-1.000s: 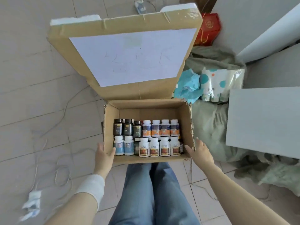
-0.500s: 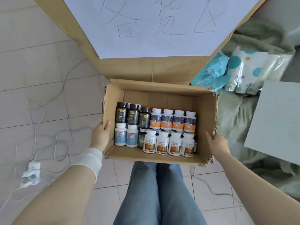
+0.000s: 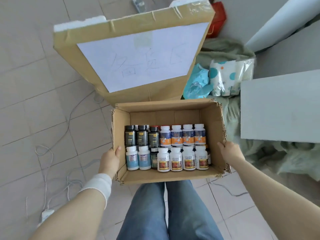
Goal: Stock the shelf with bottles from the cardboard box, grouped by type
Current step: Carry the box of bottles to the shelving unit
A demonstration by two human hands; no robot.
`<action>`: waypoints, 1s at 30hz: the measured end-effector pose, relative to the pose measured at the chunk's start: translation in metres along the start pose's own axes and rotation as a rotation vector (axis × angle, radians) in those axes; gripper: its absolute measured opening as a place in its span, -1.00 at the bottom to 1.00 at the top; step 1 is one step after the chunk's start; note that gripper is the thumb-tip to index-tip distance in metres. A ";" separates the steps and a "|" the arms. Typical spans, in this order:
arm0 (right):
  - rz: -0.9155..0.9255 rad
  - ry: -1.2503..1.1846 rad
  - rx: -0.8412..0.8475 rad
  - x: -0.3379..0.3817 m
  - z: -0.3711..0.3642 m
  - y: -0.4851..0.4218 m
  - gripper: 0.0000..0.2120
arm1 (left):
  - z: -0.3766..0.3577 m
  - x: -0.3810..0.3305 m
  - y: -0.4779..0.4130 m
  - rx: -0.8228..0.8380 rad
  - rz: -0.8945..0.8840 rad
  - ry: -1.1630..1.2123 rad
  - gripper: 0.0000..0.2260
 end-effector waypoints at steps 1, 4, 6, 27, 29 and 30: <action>-0.019 -0.029 -0.017 -0.011 -0.001 0.015 -0.64 | 0.005 -0.001 0.005 0.011 -0.045 -0.047 -0.56; -0.099 -0.135 -0.078 -0.047 -0.006 0.058 -0.64 | 0.015 -0.008 0.015 0.057 -0.153 -0.115 -0.54; -0.155 -0.217 -0.102 -0.070 -0.014 0.083 -0.66 | 0.019 -0.016 0.021 0.077 -0.212 -0.162 -0.55; -0.786 -0.856 -0.275 -0.404 -0.181 0.326 -0.58 | -0.145 -0.152 0.254 0.336 -0.907 -0.618 -0.60; -0.836 -0.888 -0.281 -0.450 -0.202 0.350 -0.58 | -0.178 -0.155 0.297 0.364 -0.951 -0.621 -0.62; -0.863 -0.901 -0.290 -0.474 -0.213 0.361 -0.59 | -0.196 -0.155 0.319 0.381 -0.973 -0.620 -0.62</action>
Point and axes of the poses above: each hand's wrist, its own y-axis away from the middle knuckle, its own z-axis out of the back of the hand, x = y × z, the point moved 3 cm from there along -y, towards the middle knuckle, and after that the axes turned 4 degrees about -z, right-handed, at the moved point
